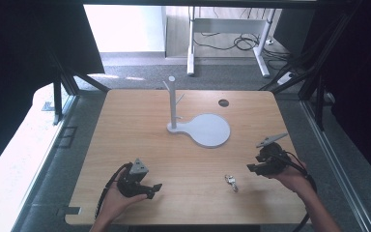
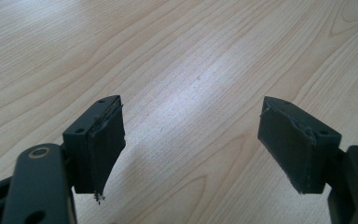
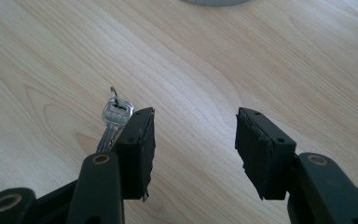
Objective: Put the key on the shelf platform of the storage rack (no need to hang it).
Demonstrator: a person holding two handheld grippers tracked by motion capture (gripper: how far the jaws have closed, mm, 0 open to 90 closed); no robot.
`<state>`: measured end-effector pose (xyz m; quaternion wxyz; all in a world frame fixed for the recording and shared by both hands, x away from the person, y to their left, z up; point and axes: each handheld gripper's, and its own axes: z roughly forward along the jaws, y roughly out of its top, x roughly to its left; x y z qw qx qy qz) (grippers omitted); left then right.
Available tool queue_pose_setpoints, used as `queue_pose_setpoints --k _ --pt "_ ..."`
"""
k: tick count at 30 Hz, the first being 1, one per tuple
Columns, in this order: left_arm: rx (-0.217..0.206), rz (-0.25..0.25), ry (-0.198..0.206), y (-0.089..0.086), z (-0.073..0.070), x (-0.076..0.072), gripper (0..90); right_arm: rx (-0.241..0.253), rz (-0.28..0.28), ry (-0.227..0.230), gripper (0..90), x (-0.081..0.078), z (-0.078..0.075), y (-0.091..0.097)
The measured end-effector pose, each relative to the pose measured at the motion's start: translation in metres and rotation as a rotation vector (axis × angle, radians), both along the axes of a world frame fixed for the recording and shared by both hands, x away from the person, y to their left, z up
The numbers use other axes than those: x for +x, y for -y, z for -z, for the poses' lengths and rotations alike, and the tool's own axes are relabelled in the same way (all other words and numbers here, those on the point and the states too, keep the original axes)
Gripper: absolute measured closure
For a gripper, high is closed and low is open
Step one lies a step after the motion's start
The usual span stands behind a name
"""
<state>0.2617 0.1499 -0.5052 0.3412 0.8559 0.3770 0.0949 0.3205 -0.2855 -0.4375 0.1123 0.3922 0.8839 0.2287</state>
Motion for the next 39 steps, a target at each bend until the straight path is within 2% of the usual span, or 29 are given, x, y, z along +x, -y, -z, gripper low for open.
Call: queue_pose_setpoints --k 12,22,28,33,39 --pt "-0.010 -0.015 0.009 0.000 0.000 0.000 23.1 -0.054 -0.056 -0.039 48.3 0.005 -0.001 -0.022" --pt "-0.010 -0.018 0.008 0.000 0.001 0.000 23.1 -0.076 -0.087 -0.053 51.7 0.008 0.000 -0.036" --pt "-0.004 -0.008 0.008 0.000 0.001 0.000 23.1 -0.084 -0.097 -0.083 53.1 0.010 0.003 -0.043" --pt "-0.011 -0.015 0.008 -0.001 0.001 0.000 23.1 -0.101 -0.118 -0.081 54.3 0.010 0.005 -0.052" --pt "-0.009 -0.016 0.008 -0.003 0.000 0.000 23.1 -0.114 -0.128 -0.113 55.3 0.012 0.011 -0.061"
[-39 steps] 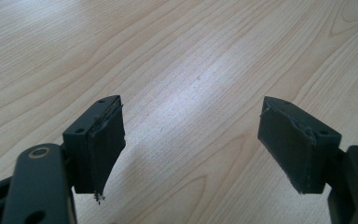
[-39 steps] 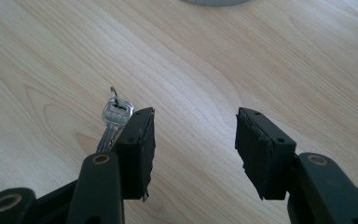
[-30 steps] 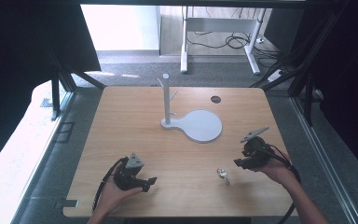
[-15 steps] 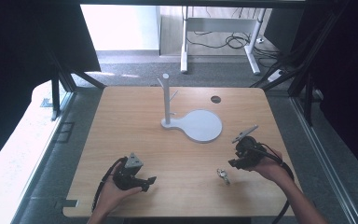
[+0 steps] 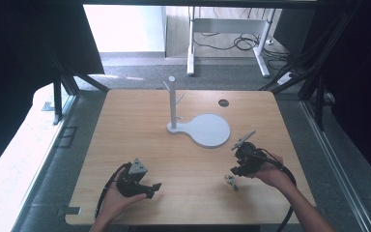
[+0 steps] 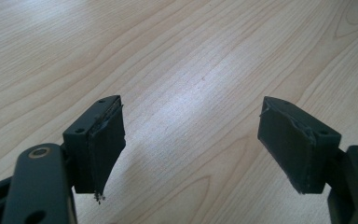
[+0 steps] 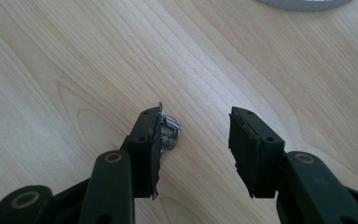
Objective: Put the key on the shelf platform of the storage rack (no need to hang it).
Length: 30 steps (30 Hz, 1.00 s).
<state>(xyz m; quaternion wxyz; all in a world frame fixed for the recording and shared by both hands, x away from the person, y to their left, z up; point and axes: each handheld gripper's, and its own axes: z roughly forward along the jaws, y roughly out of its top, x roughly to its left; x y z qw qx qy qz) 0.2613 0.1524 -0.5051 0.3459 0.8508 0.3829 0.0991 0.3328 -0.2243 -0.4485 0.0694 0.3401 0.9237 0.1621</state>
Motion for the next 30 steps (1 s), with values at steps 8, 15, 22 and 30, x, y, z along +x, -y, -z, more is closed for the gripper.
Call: queue_pose_setpoints --k 8,15,22,30 --pt "0.010 0.000 -0.001 -0.001 0.002 0.001 23.1 -0.012 -0.023 -0.036 58.2 0.003 0.010 -0.011" --pt "0.006 -0.003 0.002 -0.002 0.000 0.001 23.1 -0.020 -0.032 -0.081 62.1 0.006 0.020 -0.021" --pt "-0.001 0.001 0.008 -0.002 -0.002 0.000 23.1 -0.024 -0.035 -0.110 65.3 0.009 0.025 -0.025" --pt "0.007 0.011 0.001 -0.001 -0.001 0.000 23.1 -0.069 -0.025 -0.119 67.7 0.014 0.037 -0.029"
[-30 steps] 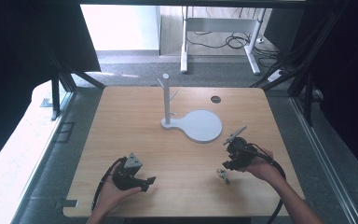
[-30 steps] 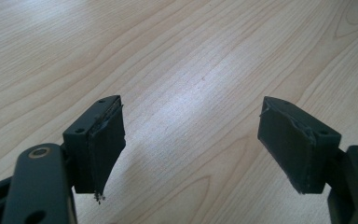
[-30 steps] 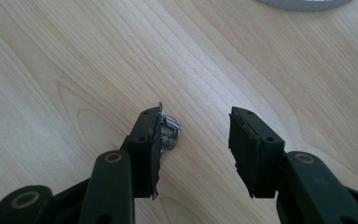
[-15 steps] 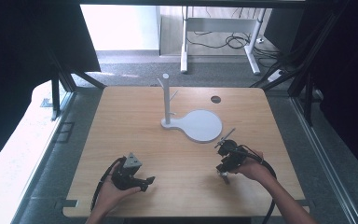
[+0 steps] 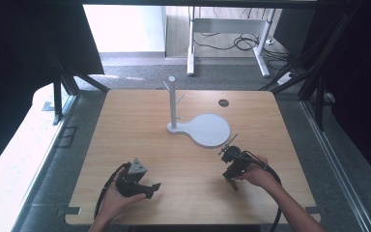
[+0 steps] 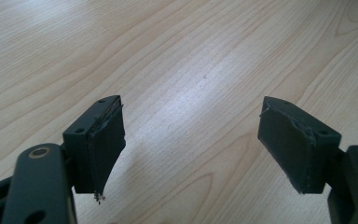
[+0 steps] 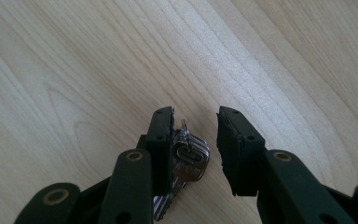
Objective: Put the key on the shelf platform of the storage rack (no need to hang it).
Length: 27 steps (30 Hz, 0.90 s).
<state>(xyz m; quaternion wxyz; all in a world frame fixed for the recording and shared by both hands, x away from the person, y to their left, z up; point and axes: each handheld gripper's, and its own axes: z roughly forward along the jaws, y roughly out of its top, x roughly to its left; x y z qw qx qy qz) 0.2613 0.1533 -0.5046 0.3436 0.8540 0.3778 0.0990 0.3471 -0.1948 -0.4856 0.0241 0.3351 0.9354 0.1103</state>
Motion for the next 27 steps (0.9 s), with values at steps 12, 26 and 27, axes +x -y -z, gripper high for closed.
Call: queue_pose_setpoints --k 12,26,27 --pt "-0.001 0.001 0.005 -0.0007 -0.0005 -0.0001 23.1 -0.006 0.019 -0.016 74.3 0.0068 0.0082 0.0018" --pt "-0.006 -0.011 0.007 -0.0036 -0.0006 0.0007 23.1 -0.017 0.010 -0.057 88.9 0.0055 0.0073 0.0029" --pt "-0.006 -0.012 0.007 -0.0037 -0.0004 0.0008 23.1 -0.017 0.010 -0.057 89.0 0.0054 0.0069 0.0033"
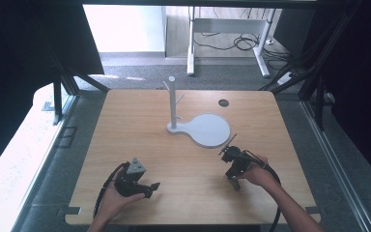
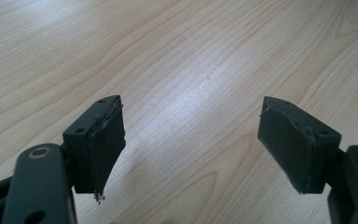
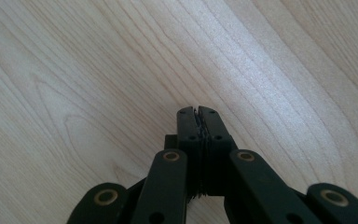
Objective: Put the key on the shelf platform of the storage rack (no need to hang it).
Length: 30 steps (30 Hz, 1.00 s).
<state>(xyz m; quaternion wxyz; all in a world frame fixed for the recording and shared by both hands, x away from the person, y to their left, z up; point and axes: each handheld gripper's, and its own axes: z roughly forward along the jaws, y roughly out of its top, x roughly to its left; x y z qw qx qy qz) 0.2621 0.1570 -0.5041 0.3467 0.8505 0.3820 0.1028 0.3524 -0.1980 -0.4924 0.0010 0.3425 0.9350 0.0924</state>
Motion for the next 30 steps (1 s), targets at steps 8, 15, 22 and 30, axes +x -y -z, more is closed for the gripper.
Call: queue_pose_setpoints --k 8,15,22,30 --pt "0.005 0.002 -0.001 0.000 0.001 0.000 23.1 -0.009 0.005 0.032 89.5 0.001 -0.011 0.008" --pt "0.009 0.003 -0.004 0.000 0.001 0.001 23.1 -0.007 0.001 0.055 89.7 -0.003 -0.021 0.010" --pt "0.009 0.004 -0.002 0.000 0.001 0.001 23.1 -0.006 -0.012 0.082 89.9 -0.004 -0.037 0.008" --pt "0.005 0.004 0.002 -0.001 0.000 0.001 23.1 -0.014 -0.027 0.113 89.9 -0.004 -0.050 0.006"
